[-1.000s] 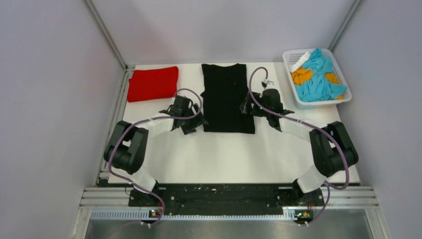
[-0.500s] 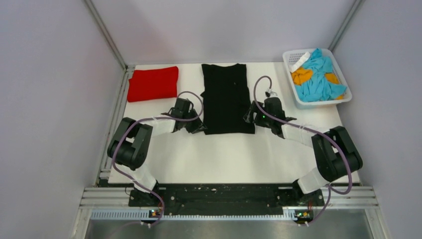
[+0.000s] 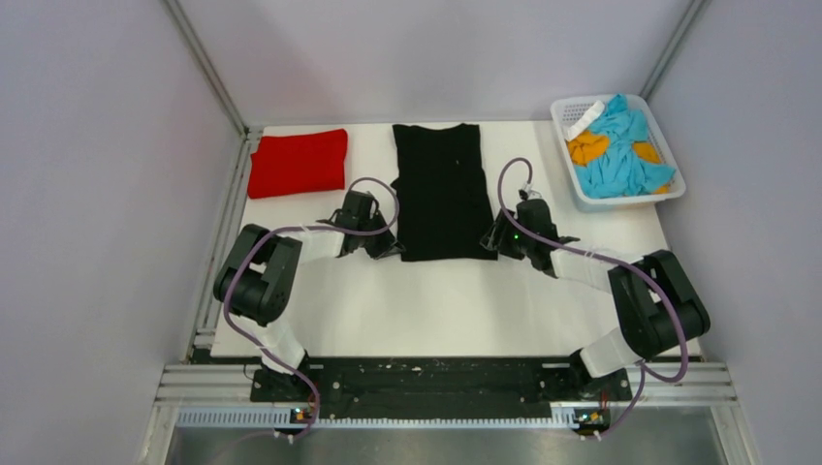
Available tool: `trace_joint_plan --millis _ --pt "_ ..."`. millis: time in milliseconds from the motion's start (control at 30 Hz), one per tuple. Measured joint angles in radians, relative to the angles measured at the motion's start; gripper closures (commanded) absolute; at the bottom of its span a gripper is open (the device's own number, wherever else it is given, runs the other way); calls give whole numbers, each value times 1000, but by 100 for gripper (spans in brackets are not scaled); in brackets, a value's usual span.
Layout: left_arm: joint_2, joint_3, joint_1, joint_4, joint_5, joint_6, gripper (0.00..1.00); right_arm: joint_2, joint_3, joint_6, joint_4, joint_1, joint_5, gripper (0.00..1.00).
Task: Fold and stack the t-shirts
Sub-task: Grab one side of the 2/3 rectangular tshirt with both arms
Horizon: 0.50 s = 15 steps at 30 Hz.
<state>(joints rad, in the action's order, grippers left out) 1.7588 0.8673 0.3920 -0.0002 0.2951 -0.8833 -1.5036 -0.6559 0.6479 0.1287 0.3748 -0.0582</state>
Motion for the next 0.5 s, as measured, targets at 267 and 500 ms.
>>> trace_joint_plan --millis 267,500 --pt "-10 -27 2 37 -5 -6 100 26 66 13 0 0 1 53" --pt "-12 -40 2 63 2 -6 100 40 114 36 44 0 -37 97"
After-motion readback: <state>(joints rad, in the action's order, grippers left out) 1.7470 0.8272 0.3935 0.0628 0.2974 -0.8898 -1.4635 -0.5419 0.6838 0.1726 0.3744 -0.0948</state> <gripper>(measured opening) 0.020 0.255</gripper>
